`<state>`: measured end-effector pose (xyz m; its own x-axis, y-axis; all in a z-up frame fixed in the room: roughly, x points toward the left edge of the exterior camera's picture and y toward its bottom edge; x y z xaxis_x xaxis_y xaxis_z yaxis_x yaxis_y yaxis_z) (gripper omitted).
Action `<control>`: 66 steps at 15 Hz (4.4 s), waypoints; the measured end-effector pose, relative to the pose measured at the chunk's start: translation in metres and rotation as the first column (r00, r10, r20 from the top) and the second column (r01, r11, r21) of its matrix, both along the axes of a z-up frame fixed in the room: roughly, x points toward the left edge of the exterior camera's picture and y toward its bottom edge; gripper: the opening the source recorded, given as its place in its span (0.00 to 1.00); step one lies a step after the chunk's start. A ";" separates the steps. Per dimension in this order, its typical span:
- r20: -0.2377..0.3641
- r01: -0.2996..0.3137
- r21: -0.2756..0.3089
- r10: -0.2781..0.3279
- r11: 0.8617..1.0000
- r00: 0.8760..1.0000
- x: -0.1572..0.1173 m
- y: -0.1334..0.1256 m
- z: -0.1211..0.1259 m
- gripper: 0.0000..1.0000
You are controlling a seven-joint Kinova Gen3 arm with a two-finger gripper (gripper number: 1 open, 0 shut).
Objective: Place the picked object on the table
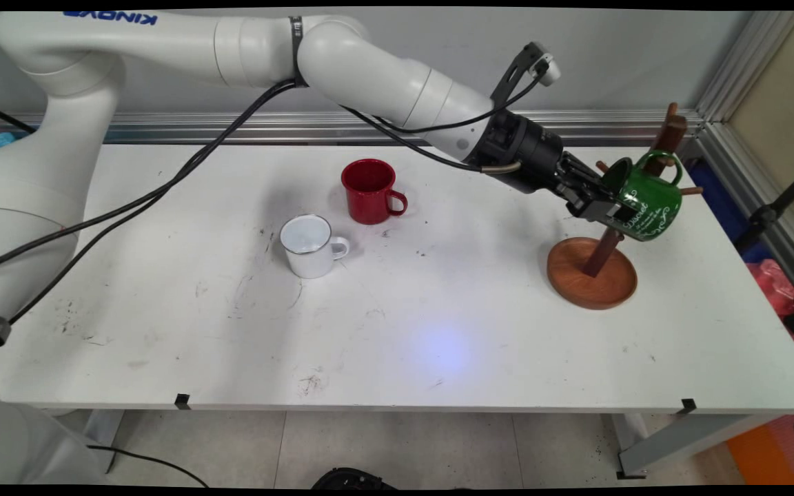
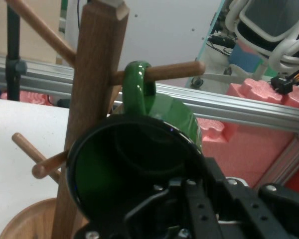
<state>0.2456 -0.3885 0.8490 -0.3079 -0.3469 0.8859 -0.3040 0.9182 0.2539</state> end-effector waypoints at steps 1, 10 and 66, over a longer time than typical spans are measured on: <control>0.000 0.003 -0.002 -0.003 1.000 1.000 0.000 0.001 0.001 0.00; -0.003 0.048 -0.026 -0.048 0.999 0.999 -0.002 0.014 0.021 0.00; 0.925 -0.097 -0.030 0.065 0.995 0.374 0.032 0.179 0.003 0.00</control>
<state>0.2774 -0.2095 0.8520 -0.8986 -0.4346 0.0603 -0.4370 0.8738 -0.2133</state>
